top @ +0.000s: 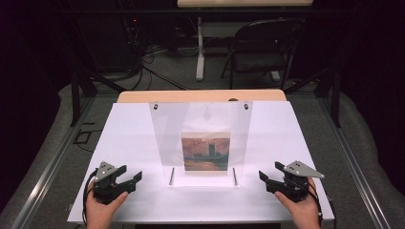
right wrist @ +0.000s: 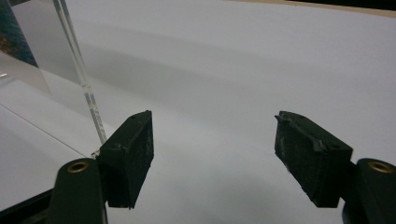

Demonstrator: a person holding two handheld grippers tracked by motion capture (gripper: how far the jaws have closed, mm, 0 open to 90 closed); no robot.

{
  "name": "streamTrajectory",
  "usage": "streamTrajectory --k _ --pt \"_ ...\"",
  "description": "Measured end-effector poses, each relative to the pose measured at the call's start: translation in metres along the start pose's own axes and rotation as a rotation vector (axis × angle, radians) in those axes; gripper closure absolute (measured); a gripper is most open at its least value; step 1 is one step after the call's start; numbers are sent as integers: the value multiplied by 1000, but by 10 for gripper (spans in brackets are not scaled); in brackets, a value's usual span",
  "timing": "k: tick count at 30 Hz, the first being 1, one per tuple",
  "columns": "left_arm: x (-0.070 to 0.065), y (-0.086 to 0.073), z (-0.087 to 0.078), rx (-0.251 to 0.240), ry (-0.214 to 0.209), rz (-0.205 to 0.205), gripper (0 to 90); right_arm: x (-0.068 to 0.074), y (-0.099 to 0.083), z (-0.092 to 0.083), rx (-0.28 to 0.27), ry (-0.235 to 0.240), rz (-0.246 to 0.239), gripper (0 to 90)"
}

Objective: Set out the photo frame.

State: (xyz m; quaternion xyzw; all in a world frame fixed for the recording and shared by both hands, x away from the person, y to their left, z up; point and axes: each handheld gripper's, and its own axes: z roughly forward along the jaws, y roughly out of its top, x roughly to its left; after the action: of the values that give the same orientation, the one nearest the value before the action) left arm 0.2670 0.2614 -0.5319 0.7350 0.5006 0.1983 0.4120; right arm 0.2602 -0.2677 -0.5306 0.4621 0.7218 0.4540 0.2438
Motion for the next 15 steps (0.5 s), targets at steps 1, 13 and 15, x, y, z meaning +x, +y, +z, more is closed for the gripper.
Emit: streamTrajectory --k 1,13,15 --pt "-1 0 1 11 -2 4 323 0 -1 0 4 5 -2 276" --pt "-11 -2 6 28 -34 71 330 -3 -8 5 29 27 31 290" --pt "-11 -2 6 30 -37 75 330 -1 -8 8 31 33 16 293"
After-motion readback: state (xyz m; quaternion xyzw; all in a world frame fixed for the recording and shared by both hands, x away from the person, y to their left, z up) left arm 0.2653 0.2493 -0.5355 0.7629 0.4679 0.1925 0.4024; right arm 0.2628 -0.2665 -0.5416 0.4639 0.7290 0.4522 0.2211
